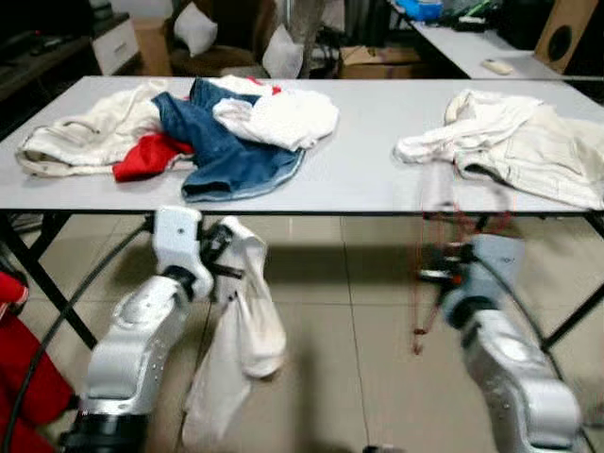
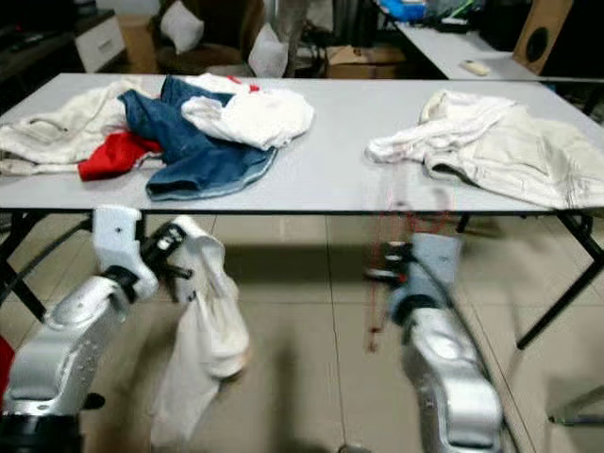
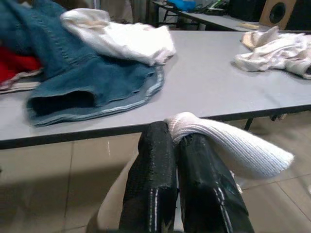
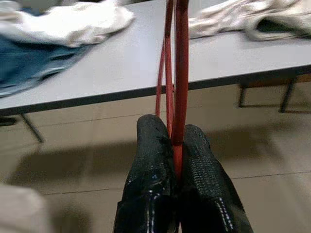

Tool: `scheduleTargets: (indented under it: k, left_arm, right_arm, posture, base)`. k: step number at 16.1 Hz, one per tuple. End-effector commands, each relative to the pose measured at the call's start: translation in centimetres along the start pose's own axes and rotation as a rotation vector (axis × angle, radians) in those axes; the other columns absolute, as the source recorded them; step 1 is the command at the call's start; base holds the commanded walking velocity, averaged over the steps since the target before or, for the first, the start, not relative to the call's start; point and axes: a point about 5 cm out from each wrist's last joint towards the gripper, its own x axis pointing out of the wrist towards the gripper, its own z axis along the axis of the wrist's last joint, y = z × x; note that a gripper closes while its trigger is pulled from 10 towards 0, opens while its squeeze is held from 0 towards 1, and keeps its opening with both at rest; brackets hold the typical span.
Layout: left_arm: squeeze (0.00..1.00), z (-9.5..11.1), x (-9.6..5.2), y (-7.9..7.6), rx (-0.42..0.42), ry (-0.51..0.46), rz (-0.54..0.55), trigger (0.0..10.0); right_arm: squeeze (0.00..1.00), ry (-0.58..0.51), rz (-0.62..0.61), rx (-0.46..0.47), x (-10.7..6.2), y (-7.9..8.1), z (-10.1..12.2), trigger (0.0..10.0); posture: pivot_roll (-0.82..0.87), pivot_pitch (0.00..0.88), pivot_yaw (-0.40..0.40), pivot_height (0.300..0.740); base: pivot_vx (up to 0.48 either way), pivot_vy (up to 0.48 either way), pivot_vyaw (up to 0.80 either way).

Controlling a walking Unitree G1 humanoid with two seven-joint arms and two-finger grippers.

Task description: Hang hanger

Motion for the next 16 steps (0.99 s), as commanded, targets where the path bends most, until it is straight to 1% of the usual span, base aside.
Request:
scheduleTargets:
  k: [1, 7, 8, 10, 11, 12, 13, 14, 16]
  left_arm:
    - [0.0, 0.3, 0.3, -0.2, 0.0, -0.011, -0.015, 10.0]
    - [0.0, -0.1, 0.7, -0.4, 0.0, 0.0, -0.041, 10.0]
    - [0.0, -0.2, 0.9, -0.6, -0.02, -0.002, -0.052, 10.0]
    - [0.0, 0.1, 1.2, -1.1, -0.059, -0.02, -0.069, 10.0]
    - [0.0, 0.2, 1.3, -1.1, -0.061, -0.024, -0.065, 10.0]
    - [0.0, 0.4, 1.4, -1.1, -0.045, -0.039, -0.065, 10.0]
    - [0.0, 0.8, 1.4, -1.1, -0.043, -0.078, -0.078, 10.0]
    - [0.0, 0.8, 1.4, -1.2, -0.047, -0.085, -0.078, 10.0]
    - [0.0, 1.2, 1.3, -1.8, -0.051, -0.104, -0.093, 10.0]
  right_arm:
    - [0.0, -0.021, -0.018, -0.009, 0.1, -0.5, 0.6, 10.0]
    - [0.0, -0.014, -0.04, 0.002, 0.1, -0.6, 0.2, 10.0]
    - [0.0, -0.01, -0.038, -0.003, 0.0, -0.6, 0.1, 10.0]
    - [0.0, -0.011, -0.039, -0.009, 0.1, -0.8, 0.5, 10.0]
    - [0.0, -0.013, -0.036, -0.018, 0.2, -0.8, 0.6, 10.0]
    - [0.0, -0.016, -0.031, -0.033, 0.3, -0.8, 0.8, 10.0]
    - [0.0, -0.015, -0.019, -0.048, 0.4, -0.8, 1.0, 10.0]
    - [0.0, -0.016, -0.016, -0.051, 0.4, -0.8, 1.1, 10.0]
    - [0.0, -0.021, 0.019, -0.1, 0.5, -1.0, 1.6, 10.0]
  posture:
    - [-0.04, 0.0, 0.046, 0.74]
    - [-0.07, 0.0, 0.085, 0.74]
    - [-0.07, 0.0, 0.09, 0.74]
    - [-0.08, 0.0, 0.097, 0.74]
    - [-0.08, 0.0, 0.095, 0.74]
    - [-0.08, 0.0, 0.095, 0.74]
    - [-0.08, 0.0, 0.084, 0.74]
    - [-0.08, 0.0, 0.079, 0.74]
    - [-0.08, 0.0, 0.064, 0.74]
  base:
    - [0.0, 0.368, 0.0]
    - [0.0, 0.373, 0.0]
    - [0.0, 0.375, 0.0]
    - [0.0, 0.0, 0.0]
    - [0.0, 0.0, -0.41]
    - [0.0, 0.0, -0.8]
    - [0.0, 0.0, -0.8]
    - [0.0, 0.0, -0.8]
    - [0.289, 0.0, -0.8]
